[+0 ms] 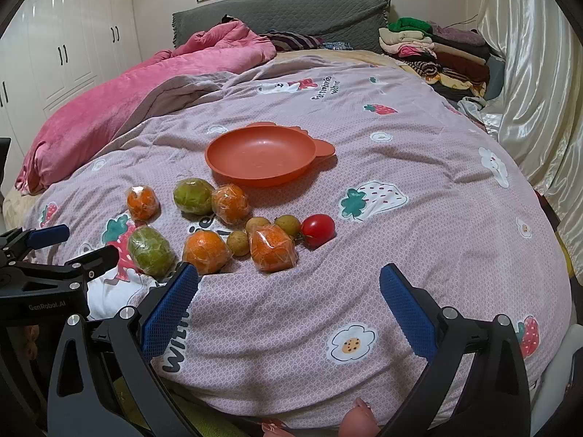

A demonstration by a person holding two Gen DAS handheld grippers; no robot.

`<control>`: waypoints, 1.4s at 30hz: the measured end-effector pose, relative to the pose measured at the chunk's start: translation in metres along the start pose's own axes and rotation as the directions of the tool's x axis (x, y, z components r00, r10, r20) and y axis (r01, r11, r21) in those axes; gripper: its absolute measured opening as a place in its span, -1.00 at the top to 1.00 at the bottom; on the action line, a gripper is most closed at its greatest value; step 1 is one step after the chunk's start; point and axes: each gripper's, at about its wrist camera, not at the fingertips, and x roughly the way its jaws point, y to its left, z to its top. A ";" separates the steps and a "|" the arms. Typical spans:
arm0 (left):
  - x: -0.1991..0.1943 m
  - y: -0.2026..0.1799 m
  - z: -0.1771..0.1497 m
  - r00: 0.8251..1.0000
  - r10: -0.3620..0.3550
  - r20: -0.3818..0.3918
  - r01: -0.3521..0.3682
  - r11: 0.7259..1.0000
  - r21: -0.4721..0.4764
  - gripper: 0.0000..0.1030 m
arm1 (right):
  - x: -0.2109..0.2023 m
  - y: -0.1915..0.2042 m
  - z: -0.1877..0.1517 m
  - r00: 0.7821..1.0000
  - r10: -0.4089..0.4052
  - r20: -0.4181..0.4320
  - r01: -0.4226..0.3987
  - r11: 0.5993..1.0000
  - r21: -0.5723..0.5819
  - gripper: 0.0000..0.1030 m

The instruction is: Organize fruits

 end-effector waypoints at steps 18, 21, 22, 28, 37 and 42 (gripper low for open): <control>0.000 0.000 0.000 1.000 -0.004 -0.001 0.004 1.000 0.001 -0.84 | 0.001 0.001 0.001 1.000 -0.002 -0.002 0.002 1.000 -0.001 -0.92; 0.004 -0.005 0.000 1.000 -0.008 -0.001 0.008 1.000 0.003 -0.84 | 0.001 0.001 0.001 1.000 -0.002 -0.002 0.002 1.000 0.000 -0.92; 0.002 -0.008 -0.002 1.000 -0.009 0.000 0.009 1.000 0.002 -0.84 | 0.001 0.001 0.001 1.000 -0.001 -0.002 0.001 1.000 -0.001 -0.92; 0.004 -0.006 -0.002 1.000 -0.017 -0.003 0.017 1.000 0.003 -0.84 | 0.000 0.002 0.000 1.000 0.000 -0.003 0.000 1.000 -0.001 -0.92; 0.009 -0.005 -0.004 0.999 -0.026 -0.020 0.026 1.000 0.001 -0.84 | 0.009 0.000 0.002 1.000 0.013 -0.017 -0.013 1.000 0.002 -0.92; 0.015 -0.004 -0.004 0.999 -0.043 -0.032 0.043 0.999 0.008 -0.84 | 0.012 -0.003 0.001 0.999 0.020 -0.027 -0.020 1.000 0.004 -0.92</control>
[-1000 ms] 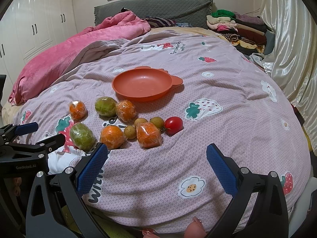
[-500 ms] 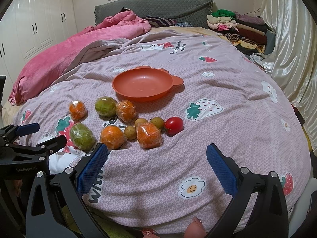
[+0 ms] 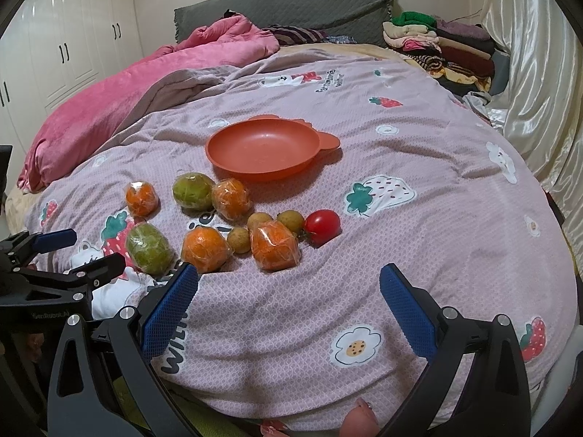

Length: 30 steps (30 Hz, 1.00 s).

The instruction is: Organize fruits

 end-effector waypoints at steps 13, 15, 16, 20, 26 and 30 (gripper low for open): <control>0.016 -0.010 0.001 0.999 -0.050 -0.014 0.051 0.998 0.045 -0.84 | 0.020 -0.006 0.000 0.999 0.012 -0.049 -0.013 1.000 -0.010 -0.92; 0.018 -0.011 0.002 0.998 -0.061 -0.014 0.061 0.997 0.047 -0.84 | 0.024 -0.007 0.001 0.998 0.011 -0.056 -0.012 1.000 -0.016 -0.92; 0.019 -0.012 0.003 0.998 -0.065 -0.015 0.066 0.997 0.047 -0.83 | 0.026 -0.008 0.002 0.998 0.012 -0.060 -0.013 1.000 -0.018 -0.92; 0.024 -0.013 0.005 0.997 -0.077 -0.014 0.078 0.996 0.050 -0.77 | 0.032 -0.011 0.004 0.998 0.013 -0.069 -0.015 0.999 -0.028 -0.92; 0.033 -0.017 0.010 0.992 -0.123 -0.034 0.125 0.990 0.066 -0.32 | 0.041 -0.018 0.007 0.996 0.017 -0.087 -0.019 0.999 -0.032 -0.92; 0.042 -0.020 0.013 0.987 -0.150 -0.055 0.154 0.985 0.082 0.00 | 0.045 -0.020 0.008 0.995 0.026 -0.096 -0.029 0.999 -0.037 -0.92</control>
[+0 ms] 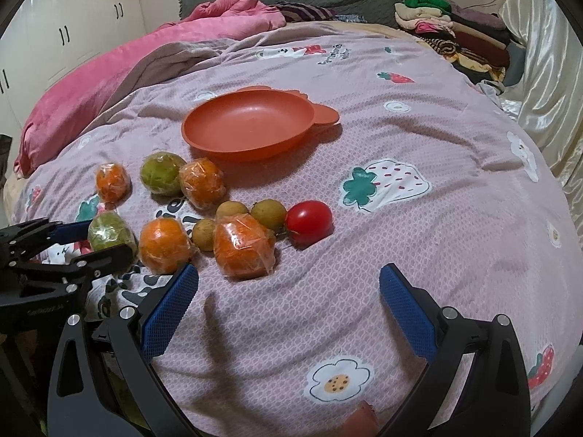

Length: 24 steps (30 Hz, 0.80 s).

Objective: Organize fruits
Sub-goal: 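Grasp the wrapped green fruit with the left gripper while the right gripper grasps a wrapped orange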

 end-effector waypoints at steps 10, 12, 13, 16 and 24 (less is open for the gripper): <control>0.008 -0.002 0.007 1.000 -0.025 0.000 0.025 0.999 0.033 0.10 | 0.010 0.007 0.007 0.999 0.050 -0.014 -0.050 0.998 -0.045 -0.54; 0.009 -0.001 0.008 0.999 -0.034 0.002 0.034 0.999 0.036 0.10 | 0.013 0.009 0.008 0.998 0.057 -0.021 -0.058 0.997 -0.054 -0.40; 0.011 0.000 0.009 0.999 -0.038 0.001 0.038 0.999 0.037 0.10 | 0.014 0.009 0.009 0.998 0.057 -0.024 -0.059 0.997 -0.059 -0.36; 0.011 0.000 0.009 0.999 -0.044 0.004 0.043 0.998 0.038 0.10 | 0.019 0.012 0.010 0.997 0.072 -0.034 -0.075 0.994 -0.079 -0.13; 0.019 -0.004 0.011 1.000 -0.029 -0.004 0.029 0.998 0.059 0.10 | 0.031 0.013 0.014 0.991 0.119 -0.057 -0.124 0.987 -0.106 0.23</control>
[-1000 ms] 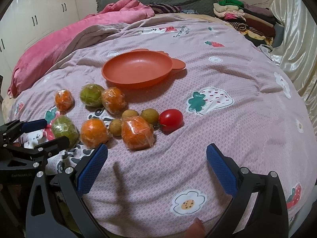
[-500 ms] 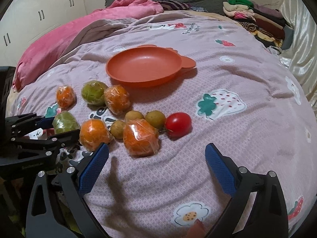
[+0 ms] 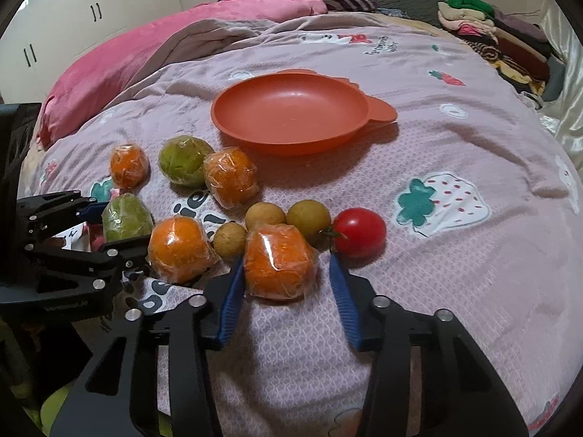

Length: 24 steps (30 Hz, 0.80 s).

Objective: Organize fruits
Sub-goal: 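Grasp the wrapped green fruit with the left gripper while the right gripper grasps a wrapped orange, then lift both held fruits and carry them over the orange plate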

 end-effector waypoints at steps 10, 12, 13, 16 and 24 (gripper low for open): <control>-0.013 0.006 0.005 0.999 -0.054 0.010 0.054 0.998 -0.031 0.12 | -0.005 -0.003 0.006 0.999 0.033 0.015 -0.033 0.999 -0.004 0.27; -0.022 0.005 0.009 0.998 -0.063 0.024 0.064 0.998 -0.026 0.13 | -0.009 -0.004 0.008 0.999 0.032 0.027 -0.032 0.999 -0.002 0.27; -0.024 0.005 0.011 0.998 -0.065 0.028 0.066 0.997 -0.027 0.13 | -0.011 -0.004 0.009 0.999 0.031 0.033 -0.031 1.000 -0.001 0.27; -0.032 0.004 0.018 0.997 -0.069 0.039 0.070 0.997 -0.028 0.13 | -0.018 -0.005 0.012 0.998 0.018 0.052 -0.018 1.000 -0.005 0.27; -0.043 0.002 0.039 0.996 -0.061 0.062 0.063 0.998 -0.023 0.13 | -0.032 -0.009 0.021 0.995 0.019 0.097 -0.018 1.000 -0.009 0.27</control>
